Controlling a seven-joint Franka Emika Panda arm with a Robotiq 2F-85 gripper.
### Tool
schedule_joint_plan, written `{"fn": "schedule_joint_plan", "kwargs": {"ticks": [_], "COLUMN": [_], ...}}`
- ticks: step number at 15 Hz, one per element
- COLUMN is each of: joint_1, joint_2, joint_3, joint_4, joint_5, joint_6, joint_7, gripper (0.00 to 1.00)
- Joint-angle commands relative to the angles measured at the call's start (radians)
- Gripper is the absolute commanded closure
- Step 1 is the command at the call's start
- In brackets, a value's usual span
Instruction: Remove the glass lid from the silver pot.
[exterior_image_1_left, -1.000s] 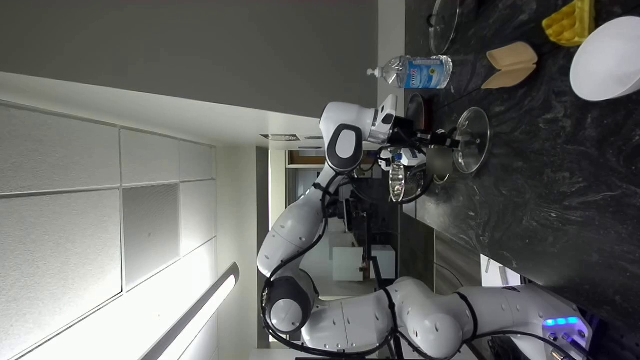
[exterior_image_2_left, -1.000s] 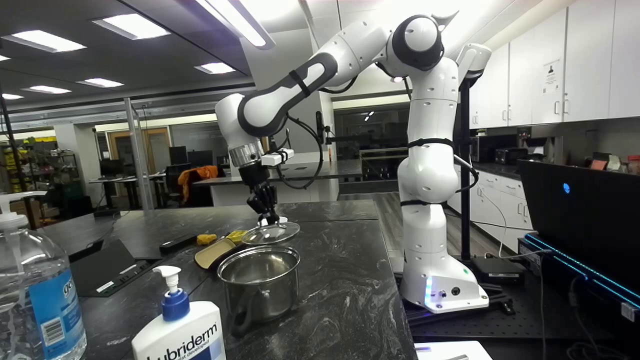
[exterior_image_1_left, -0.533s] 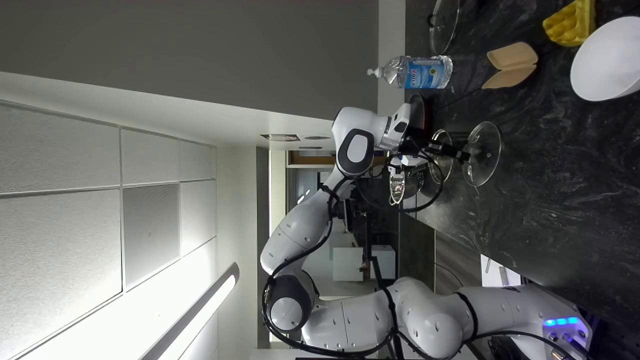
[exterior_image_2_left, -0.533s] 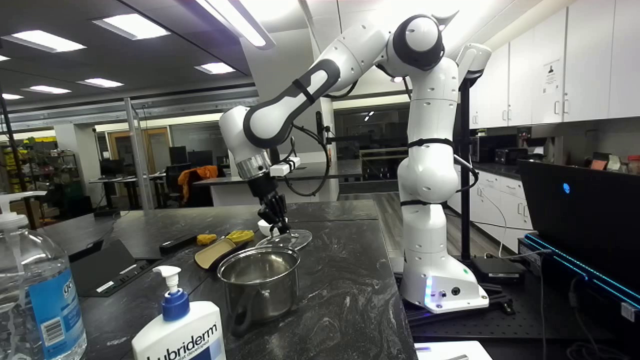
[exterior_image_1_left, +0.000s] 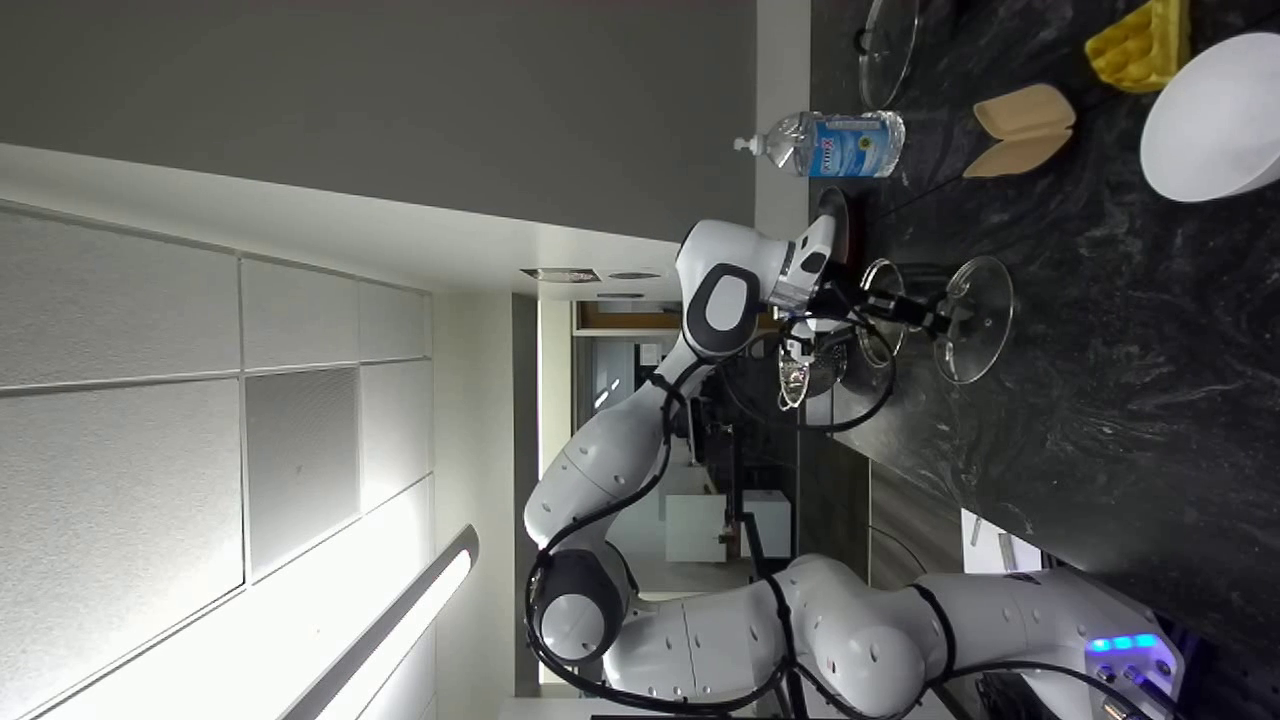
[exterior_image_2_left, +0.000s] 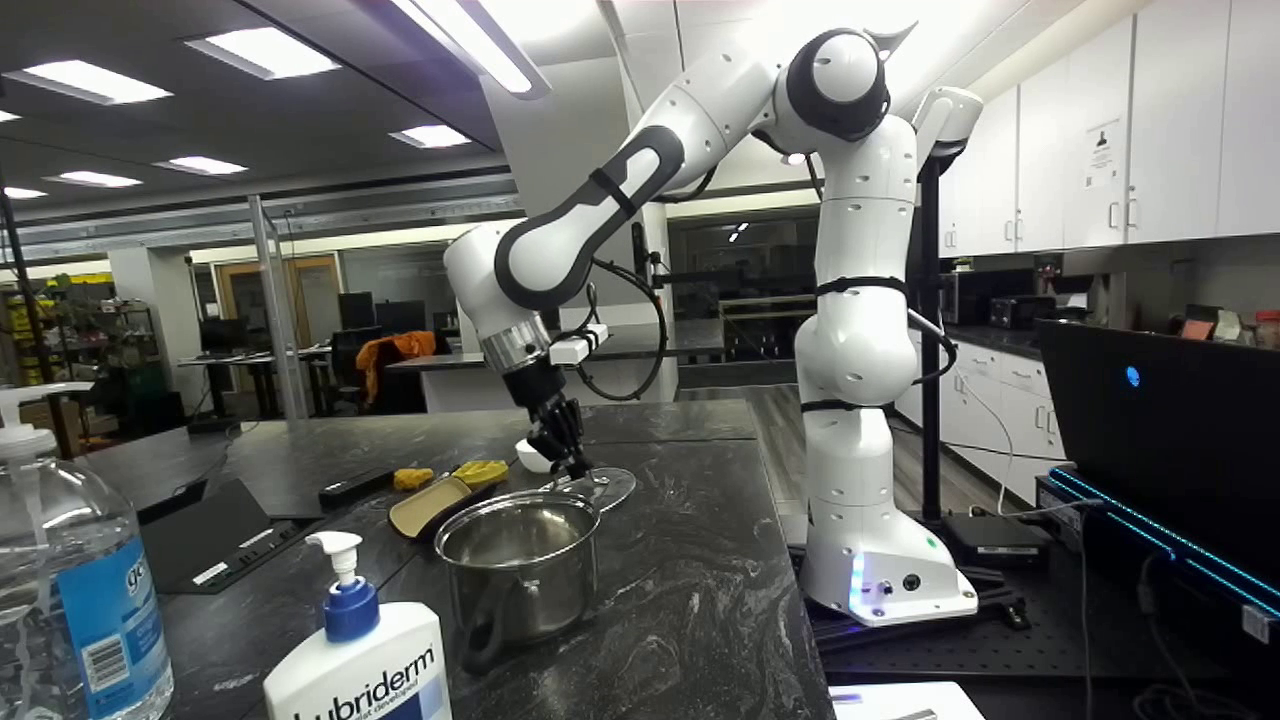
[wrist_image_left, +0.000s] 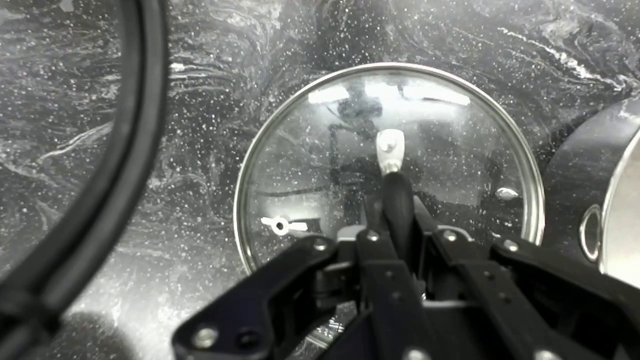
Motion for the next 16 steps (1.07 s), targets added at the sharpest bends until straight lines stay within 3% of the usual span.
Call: {"fn": "schedule_joint_plan", "kwargs": {"ticks": [1, 6, 7, 8, 9, 12, 16], "joint_1": [0.001, 0.000, -0.001, 0.000, 0.000, 0.000, 0.000], "joint_2": [-0.034, -0.045, -0.045, -0.001, 0.000, 0.001, 0.001], "joint_3": [0.003, 0.003, 0.004, 0.000, 0.000, 0.000, 0.000], "joint_4": [-0.038, -0.104, -0.116, -0.072, -0.079, -0.078, -0.078], "joint_5": [-0.018, -0.010, -0.011, -0.002, -0.002, -0.002, -0.002], "joint_6": [0.067, 0.230, 0.261, 0.210, 0.221, 0.221, 0.221], "joint_7": [0.013, 0.030, 0.040, 0.006, 0.006, 0.005, 0.005], "gripper": [0.96, 0.96, 0.60, 0.58, 0.78, 0.58, 0.58]}}
